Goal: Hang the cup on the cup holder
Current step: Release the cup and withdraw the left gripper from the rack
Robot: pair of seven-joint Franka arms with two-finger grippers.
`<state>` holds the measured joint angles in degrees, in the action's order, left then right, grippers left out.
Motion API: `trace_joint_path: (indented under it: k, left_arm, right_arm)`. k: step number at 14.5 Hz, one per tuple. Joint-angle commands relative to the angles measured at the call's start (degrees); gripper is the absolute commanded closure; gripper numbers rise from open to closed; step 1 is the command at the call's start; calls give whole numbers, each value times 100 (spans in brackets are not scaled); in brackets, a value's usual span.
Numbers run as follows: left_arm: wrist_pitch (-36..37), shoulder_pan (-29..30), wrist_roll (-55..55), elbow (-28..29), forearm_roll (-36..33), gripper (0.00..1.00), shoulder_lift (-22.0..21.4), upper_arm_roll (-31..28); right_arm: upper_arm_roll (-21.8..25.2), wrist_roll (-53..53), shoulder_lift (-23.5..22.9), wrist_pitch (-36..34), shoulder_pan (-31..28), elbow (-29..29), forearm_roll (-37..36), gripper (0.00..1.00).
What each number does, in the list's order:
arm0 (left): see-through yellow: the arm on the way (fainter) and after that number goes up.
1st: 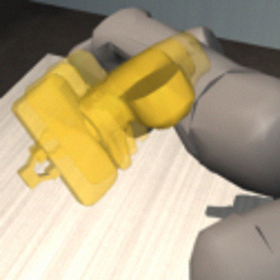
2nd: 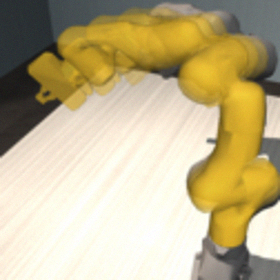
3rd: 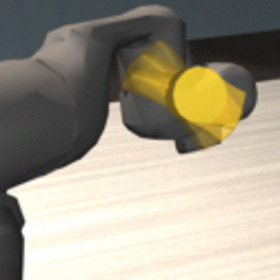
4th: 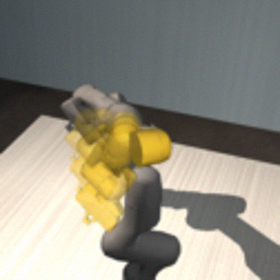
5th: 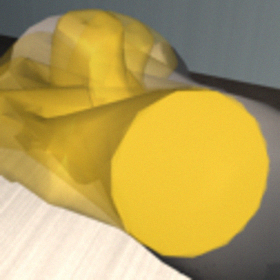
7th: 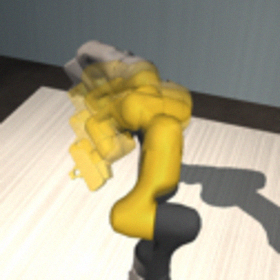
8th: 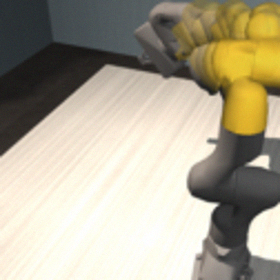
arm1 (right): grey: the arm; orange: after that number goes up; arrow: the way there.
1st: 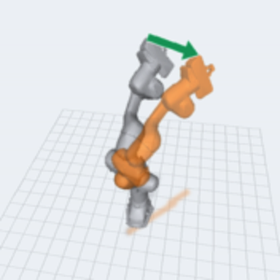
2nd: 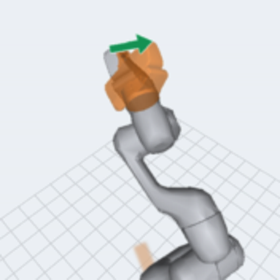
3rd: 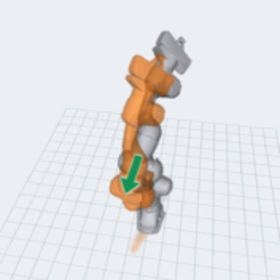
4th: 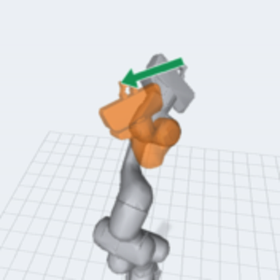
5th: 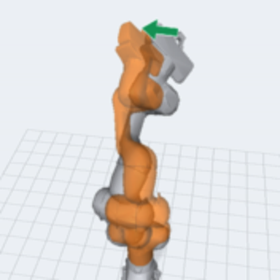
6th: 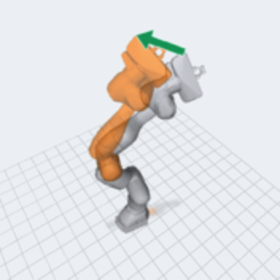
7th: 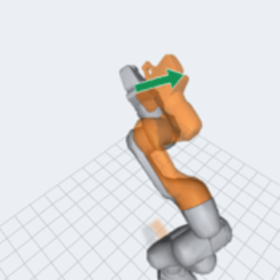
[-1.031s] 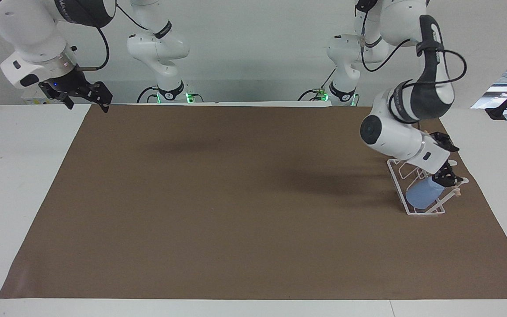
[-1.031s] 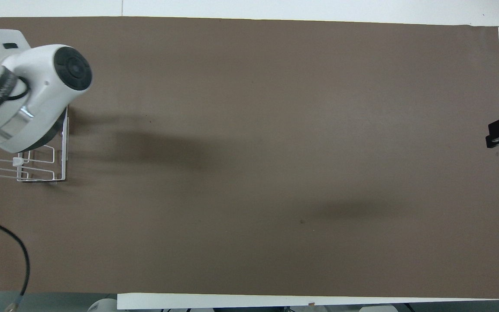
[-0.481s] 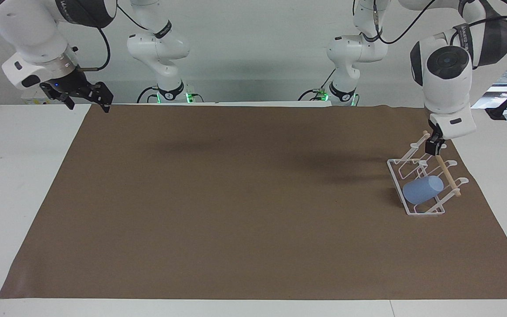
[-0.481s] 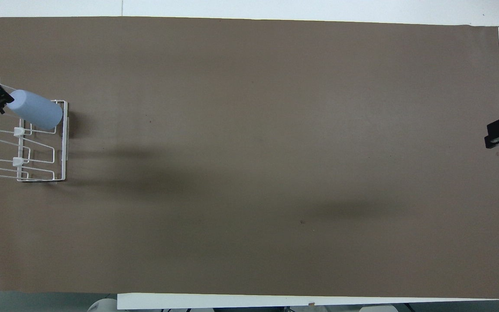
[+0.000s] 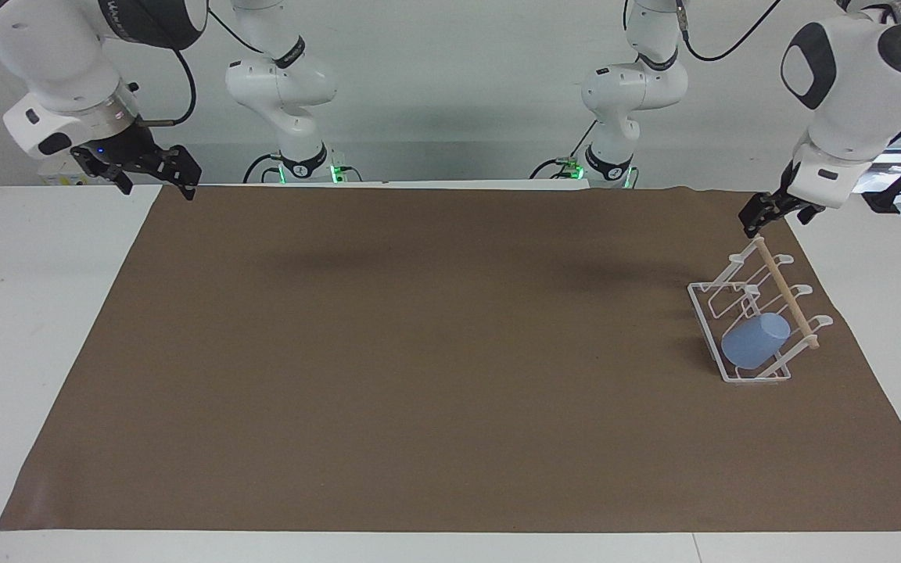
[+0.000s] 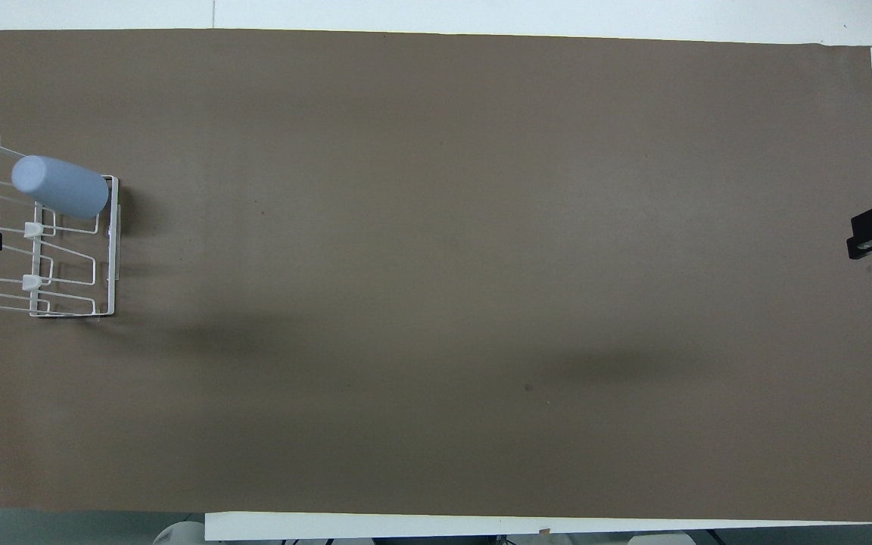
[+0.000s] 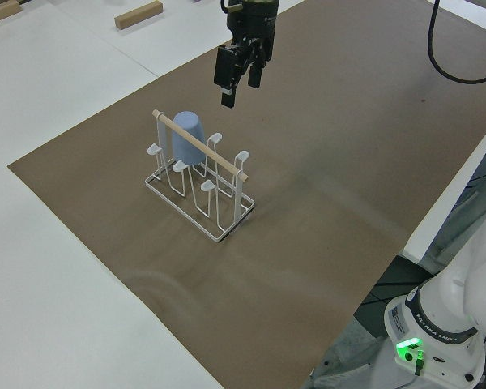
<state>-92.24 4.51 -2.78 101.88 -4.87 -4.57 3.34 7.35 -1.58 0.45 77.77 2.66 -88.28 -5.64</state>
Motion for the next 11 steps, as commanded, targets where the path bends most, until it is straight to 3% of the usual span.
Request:
trace_joint_path:
  k: [1,4,11]
  left_arm:
    - [171,94,-469,-325,520,0,104,220]
    - [267,-239,47,-783,698,0,298,246]
    - [409,-679,111,-863,566,0,281,0]
  right_arm:
    - [-6,-97,131,1,-20,-137,63,1]
    - [-6,-97,131,1,-20,-137,63,1]
    - [-6,-97,122,1,-20,-137,63,1]
